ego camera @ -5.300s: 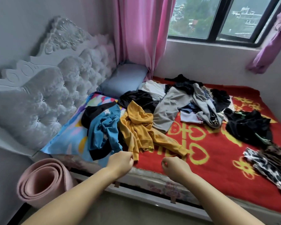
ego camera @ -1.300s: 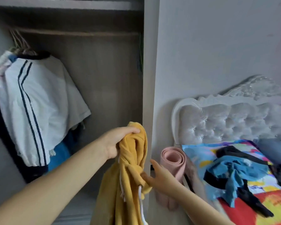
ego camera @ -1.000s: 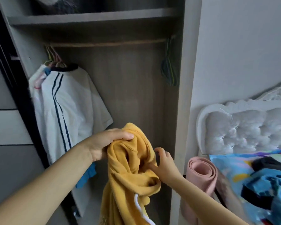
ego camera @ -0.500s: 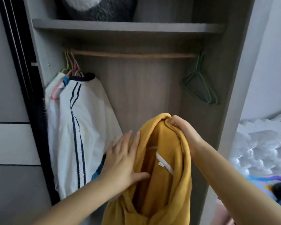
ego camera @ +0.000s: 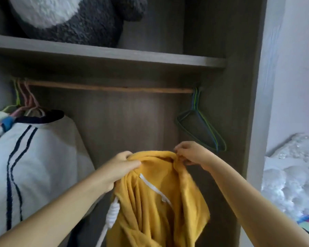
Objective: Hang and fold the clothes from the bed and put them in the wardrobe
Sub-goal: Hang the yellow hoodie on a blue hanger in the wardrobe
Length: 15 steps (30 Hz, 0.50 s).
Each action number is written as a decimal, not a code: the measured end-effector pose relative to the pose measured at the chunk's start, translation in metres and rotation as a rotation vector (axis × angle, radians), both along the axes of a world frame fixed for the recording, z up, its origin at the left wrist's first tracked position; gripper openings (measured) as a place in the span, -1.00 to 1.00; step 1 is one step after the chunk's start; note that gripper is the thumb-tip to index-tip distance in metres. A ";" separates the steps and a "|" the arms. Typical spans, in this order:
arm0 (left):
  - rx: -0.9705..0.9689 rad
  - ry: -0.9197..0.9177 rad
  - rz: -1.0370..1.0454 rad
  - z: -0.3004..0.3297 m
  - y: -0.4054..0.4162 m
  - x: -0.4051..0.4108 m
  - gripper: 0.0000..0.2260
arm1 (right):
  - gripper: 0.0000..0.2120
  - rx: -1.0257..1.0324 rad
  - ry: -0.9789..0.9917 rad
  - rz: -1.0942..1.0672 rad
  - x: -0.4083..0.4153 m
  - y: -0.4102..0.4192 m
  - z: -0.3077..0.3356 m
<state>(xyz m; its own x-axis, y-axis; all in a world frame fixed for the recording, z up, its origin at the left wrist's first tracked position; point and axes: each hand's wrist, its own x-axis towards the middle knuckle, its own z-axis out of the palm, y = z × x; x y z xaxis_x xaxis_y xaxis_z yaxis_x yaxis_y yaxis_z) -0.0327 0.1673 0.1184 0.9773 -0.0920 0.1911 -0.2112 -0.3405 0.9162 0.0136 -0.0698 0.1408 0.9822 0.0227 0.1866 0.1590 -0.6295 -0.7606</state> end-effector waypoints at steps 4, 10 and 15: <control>0.062 -0.074 -0.033 0.021 -0.022 0.054 -0.93 | -0.73 -0.325 -0.484 -0.443 0.071 -0.020 0.057; -0.051 0.020 -0.028 0.021 -0.021 0.108 -0.89 | -0.60 -1.015 -0.308 -0.612 0.135 -0.050 0.083; -0.144 0.055 -0.032 0.022 -0.004 0.139 -0.91 | -0.69 -1.160 -0.378 -0.684 0.164 -0.063 0.081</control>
<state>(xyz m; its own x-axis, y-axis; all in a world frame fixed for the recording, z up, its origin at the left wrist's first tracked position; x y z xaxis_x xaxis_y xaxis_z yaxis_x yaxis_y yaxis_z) 0.1065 0.1630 0.1408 0.9837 -0.0984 0.1508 -0.1679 -0.1986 0.9656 0.1774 -0.1324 0.2223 0.7562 -0.1126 0.6446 -0.3554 -0.8978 0.2601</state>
